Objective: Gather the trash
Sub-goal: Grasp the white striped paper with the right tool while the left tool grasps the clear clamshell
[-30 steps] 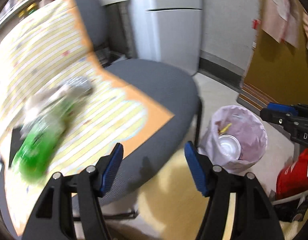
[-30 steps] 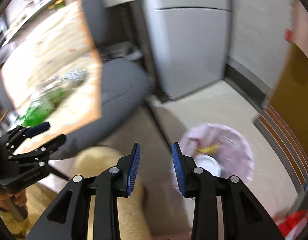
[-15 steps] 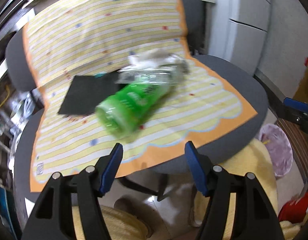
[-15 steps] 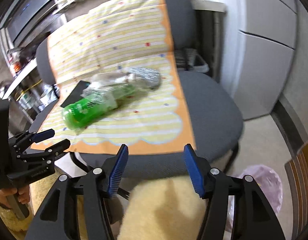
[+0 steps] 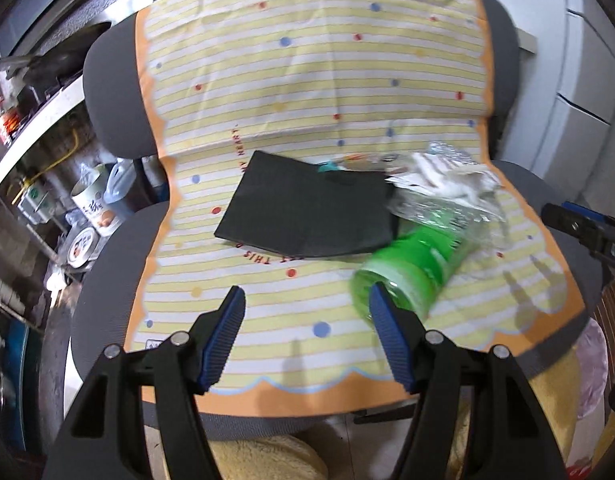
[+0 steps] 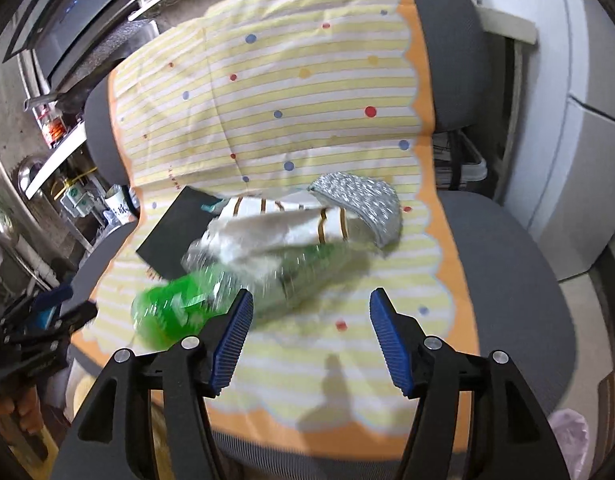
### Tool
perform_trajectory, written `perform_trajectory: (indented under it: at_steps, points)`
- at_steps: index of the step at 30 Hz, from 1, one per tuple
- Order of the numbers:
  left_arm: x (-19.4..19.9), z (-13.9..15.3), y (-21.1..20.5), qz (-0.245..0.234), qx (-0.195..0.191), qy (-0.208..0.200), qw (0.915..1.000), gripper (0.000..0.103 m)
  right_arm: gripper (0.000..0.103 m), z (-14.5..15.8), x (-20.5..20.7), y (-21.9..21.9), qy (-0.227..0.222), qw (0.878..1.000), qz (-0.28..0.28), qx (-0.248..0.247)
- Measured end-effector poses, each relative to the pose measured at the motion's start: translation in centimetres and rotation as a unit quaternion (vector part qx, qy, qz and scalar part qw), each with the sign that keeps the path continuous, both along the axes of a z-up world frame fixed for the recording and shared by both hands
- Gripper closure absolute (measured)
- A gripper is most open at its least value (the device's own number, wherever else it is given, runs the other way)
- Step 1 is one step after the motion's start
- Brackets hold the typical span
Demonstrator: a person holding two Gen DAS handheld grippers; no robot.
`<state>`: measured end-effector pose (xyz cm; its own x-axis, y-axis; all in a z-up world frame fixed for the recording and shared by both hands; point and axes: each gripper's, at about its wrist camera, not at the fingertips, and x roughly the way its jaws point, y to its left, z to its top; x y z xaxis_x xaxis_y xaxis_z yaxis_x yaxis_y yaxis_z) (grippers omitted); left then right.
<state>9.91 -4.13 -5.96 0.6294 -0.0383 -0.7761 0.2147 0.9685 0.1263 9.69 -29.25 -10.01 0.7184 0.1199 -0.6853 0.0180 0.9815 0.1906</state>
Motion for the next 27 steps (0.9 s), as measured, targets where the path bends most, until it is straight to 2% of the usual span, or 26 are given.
perform_trajectory:
  at_steps: [2,7,12,16,18,22,24,27]
  points:
    - [0.7,-0.3,0.1,0.003,0.003,0.004,1.0000,0.040,0.035,-0.3,1.8,-0.2,0.003,1.000,-0.002,0.008]
    - [2.3,-0.9,0.3,0.006,-0.004,0.014,0.9999,0.040,0.032,-1.6,6.0,-1.5,0.024,0.999,-0.019,0.041]
    - [3.0,-1.5,0.7,0.011,-0.011,0.023,0.9996,0.040,0.030,-3.4,9.1,-1.5,0.060,0.995,-0.010,0.081]
    - [3.3,-2.2,1.2,0.019,-0.014,0.031,0.9992,0.040,0.028,-3.6,10.1,0.5,0.065,0.997,0.003,0.048]
    - [3.2,-2.4,1.6,0.023,-0.015,0.033,0.9991,0.040,0.037,-3.3,10.0,1.2,0.059,0.998,0.004,0.032]
    - [2.8,-2.6,2.4,0.031,-0.016,0.034,0.9988,0.040,0.064,-2.5,9.2,1.9,0.047,0.998,0.020,0.025]
    - [2.5,-2.6,2.8,0.035,-0.017,0.034,0.9987,0.040,0.081,-1.9,8.4,2.2,0.037,0.998,0.034,0.033]
    - [2.1,-2.3,3.1,0.036,-0.019,0.031,0.9987,0.040,0.096,0.0,6.3,2.8,0.009,0.999,0.044,0.021]
